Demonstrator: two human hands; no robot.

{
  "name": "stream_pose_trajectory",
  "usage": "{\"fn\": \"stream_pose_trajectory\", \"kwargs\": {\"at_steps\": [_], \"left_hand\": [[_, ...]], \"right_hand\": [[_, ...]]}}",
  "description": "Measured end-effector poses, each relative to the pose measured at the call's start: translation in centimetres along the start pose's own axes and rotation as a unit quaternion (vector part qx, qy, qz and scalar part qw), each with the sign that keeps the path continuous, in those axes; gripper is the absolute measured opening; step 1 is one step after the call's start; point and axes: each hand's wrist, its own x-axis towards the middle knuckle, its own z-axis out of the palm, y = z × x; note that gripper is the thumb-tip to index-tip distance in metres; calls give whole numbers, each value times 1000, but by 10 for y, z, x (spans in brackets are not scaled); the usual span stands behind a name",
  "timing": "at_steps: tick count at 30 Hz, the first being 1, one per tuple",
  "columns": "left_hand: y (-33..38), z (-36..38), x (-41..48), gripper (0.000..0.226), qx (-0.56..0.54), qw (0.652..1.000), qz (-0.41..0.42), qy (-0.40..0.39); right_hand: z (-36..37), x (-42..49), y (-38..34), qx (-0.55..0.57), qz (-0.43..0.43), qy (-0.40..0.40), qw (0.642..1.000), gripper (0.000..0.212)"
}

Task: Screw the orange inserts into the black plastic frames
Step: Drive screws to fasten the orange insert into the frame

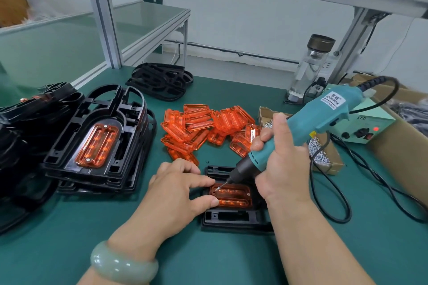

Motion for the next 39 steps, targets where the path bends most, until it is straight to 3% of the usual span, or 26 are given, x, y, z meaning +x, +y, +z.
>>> {"fn": "stream_pose_trajectory", "kwargs": {"at_steps": [14, 20, 23, 28, 39], "left_hand": [[0, 1, 0, 34, -1, 1000, -2, 5], [1, 1, 0, 34, 6, 1000, -1, 6], [1, 1, 0, 32, 7, 1000, -2, 4], [2, -2, 4, 37, 5, 1000, 16, -11], [12, -6, 9, 33, 46, 997, 28, -60]], "right_hand": [[8, -4, 1, -28, -18, -47, 998, 11], [16, -5, 0, -46, -15, -147, 988, 4], [19, -5, 0, -58, -13, -218, 974, 23], [22, -6, 4, -40, -5, -308, 951, 12], [23, -1, 7, -19, 26, -307, 951, 11]]}}
